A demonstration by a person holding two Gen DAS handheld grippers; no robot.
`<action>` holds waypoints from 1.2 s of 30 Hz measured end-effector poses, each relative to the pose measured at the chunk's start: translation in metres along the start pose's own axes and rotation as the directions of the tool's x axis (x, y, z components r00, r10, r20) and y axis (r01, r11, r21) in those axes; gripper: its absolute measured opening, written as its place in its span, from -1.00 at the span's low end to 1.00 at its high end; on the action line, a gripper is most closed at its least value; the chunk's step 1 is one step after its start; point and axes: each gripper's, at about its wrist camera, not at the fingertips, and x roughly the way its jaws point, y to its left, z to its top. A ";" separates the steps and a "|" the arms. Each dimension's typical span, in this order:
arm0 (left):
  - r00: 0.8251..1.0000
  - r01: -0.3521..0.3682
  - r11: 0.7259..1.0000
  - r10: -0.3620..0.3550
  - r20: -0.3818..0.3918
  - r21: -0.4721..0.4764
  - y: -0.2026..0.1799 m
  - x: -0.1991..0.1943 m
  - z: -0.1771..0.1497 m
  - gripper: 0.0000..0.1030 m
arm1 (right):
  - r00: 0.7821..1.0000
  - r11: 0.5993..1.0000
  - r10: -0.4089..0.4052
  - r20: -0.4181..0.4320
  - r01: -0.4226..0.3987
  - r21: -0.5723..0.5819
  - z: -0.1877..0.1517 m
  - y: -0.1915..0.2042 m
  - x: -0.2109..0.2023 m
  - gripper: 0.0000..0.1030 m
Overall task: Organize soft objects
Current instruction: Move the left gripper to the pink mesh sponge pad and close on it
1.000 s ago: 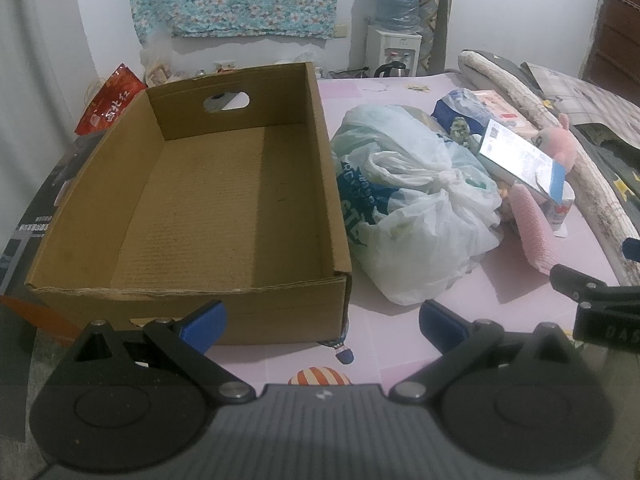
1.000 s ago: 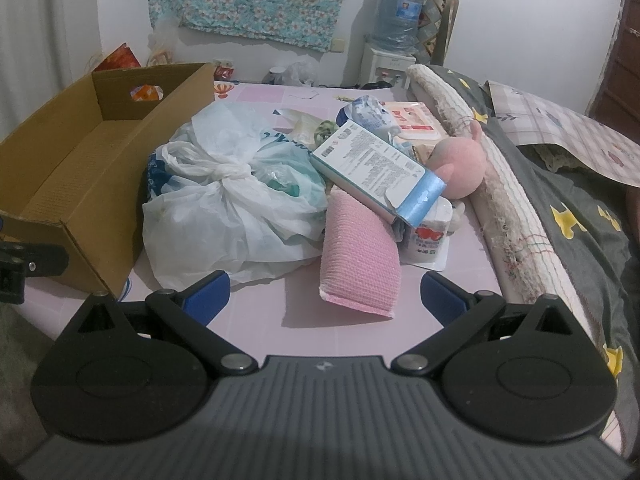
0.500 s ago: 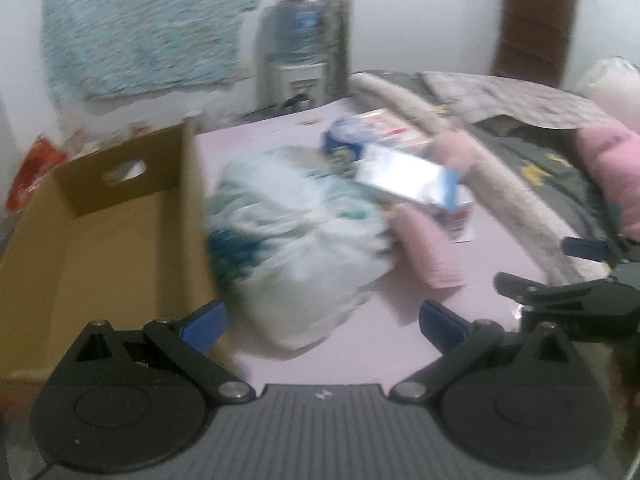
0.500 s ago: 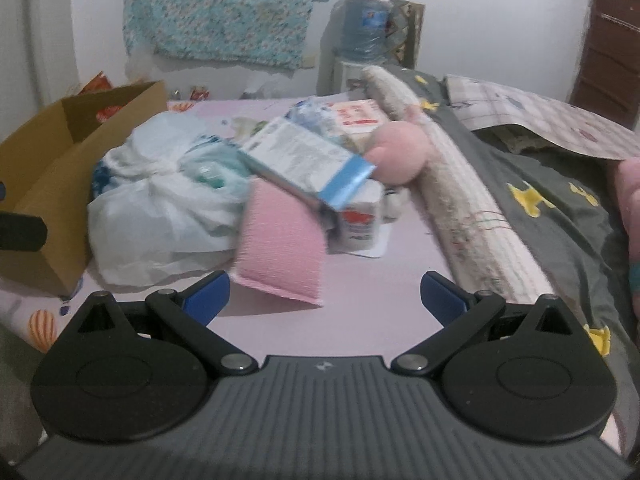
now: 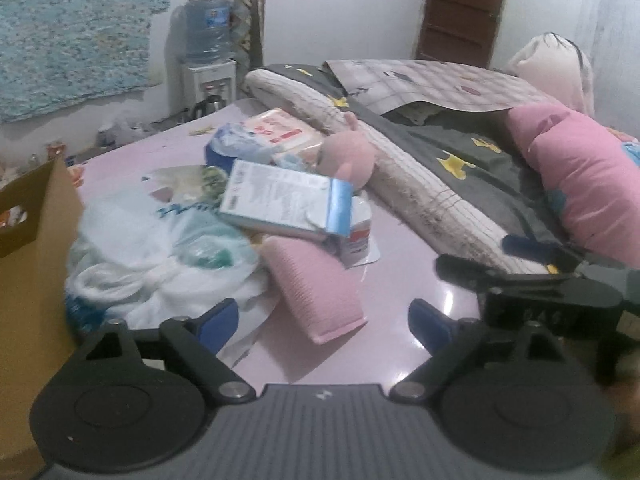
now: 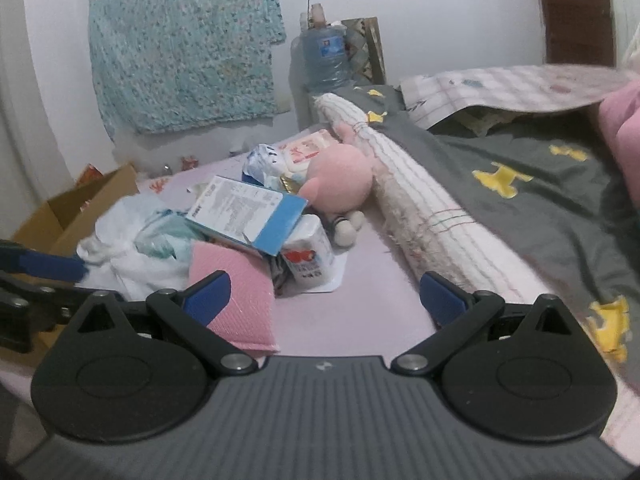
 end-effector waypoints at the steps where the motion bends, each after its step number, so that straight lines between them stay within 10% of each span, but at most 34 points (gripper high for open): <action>1: 1.000 0.000 1.000 0.000 -0.006 0.002 -0.001 0.006 0.002 0.61 | 1.000 1.000 0.020 -0.009 -0.020 0.022 0.001 -0.002 0.005 0.84; 10: 0.992 0.004 1.000 -0.002 -0.127 0.019 -0.004 0.054 0.005 0.26 | 0.957 0.934 0.267 -0.114 -0.227 0.277 0.005 -0.024 0.081 0.24; 21: 0.973 0.006 0.999 0.006 -0.230 0.053 -0.009 0.097 0.005 0.27 | 0.873 0.841 0.442 -0.206 -0.323 0.433 -0.012 -0.012 0.150 0.26; 36: 0.966 0.042 0.999 -0.031 -0.258 0.034 -0.011 0.077 -0.011 0.41 | 0.842 0.814 0.485 -0.236 -0.335 0.476 -0.027 -0.007 0.115 0.27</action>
